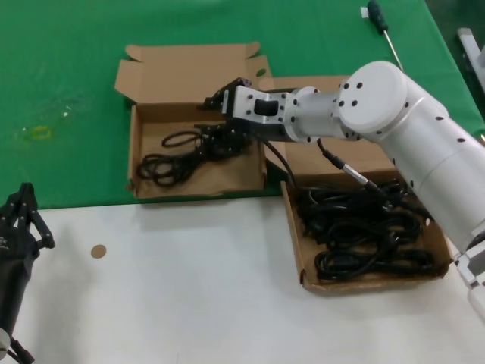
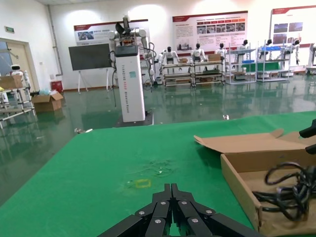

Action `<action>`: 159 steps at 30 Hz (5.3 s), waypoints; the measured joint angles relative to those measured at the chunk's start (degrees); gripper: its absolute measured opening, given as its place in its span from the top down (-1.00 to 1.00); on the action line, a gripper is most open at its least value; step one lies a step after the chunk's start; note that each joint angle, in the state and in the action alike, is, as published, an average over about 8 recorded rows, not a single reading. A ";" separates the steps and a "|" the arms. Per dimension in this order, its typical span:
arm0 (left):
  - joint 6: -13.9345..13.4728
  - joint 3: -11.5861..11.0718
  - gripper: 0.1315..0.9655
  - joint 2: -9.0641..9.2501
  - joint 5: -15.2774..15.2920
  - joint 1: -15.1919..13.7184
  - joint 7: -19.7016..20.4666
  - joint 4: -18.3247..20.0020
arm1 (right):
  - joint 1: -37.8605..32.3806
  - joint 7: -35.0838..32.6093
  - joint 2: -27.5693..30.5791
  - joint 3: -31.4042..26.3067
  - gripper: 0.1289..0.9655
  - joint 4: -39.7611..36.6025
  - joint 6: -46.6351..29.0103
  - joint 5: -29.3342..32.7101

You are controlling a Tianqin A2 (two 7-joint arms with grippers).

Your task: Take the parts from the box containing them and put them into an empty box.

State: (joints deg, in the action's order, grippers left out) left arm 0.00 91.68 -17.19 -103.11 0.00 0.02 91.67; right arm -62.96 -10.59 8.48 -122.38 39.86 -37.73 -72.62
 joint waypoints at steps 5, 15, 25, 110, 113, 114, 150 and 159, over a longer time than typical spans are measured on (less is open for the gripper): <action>0.00 0.00 0.95 0.00 0.00 0.00 0.00 0.00 | -0.05 0.28 0.17 0.14 0.66 0.35 0.01 -0.19; 0.00 0.00 0.95 0.00 0.00 0.00 0.00 0.00 | 1.10 3.13 1.85 0.52 0.20 4.85 -0.46 -0.03; 0.00 0.00 0.94 0.00 0.00 0.00 0.00 0.00 | 3.19 3.72 2.32 1.52 -0.17 6.95 0.55 -1.02; 0.00 0.00 -1.00 0.00 -0.02 0.00 -0.02 0.00 | 60.89 10.36 8.49 29.70 -1.00 50.26 36.45 -29.49; 0.00 0.00 -1.00 0.00 -0.02 0.00 -0.02 0.00 | 60.89 10.36 8.49 29.70 -1.00 50.26 36.45 -29.49; 0.00 0.00 -1.00 0.00 -0.02 0.00 -0.02 0.00 | 60.89 10.36 8.49 29.70 -1.00 50.26 36.45 -29.49; 0.00 0.00 -1.00 0.00 -0.02 0.00 -0.02 0.00 | 60.89 10.35 8.49 29.70 -1.00 50.26 36.45 -29.49; 0.00 0.00 -1.00 0.00 -0.02 0.00 -0.02 0.00 | 60.89 10.35 8.49 29.70 -1.00 50.26 36.45 -29.49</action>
State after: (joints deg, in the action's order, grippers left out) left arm 0.00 91.67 -17.19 -103.13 0.00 0.00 91.67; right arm -2.07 -0.24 16.97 -92.68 90.12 -1.29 -102.11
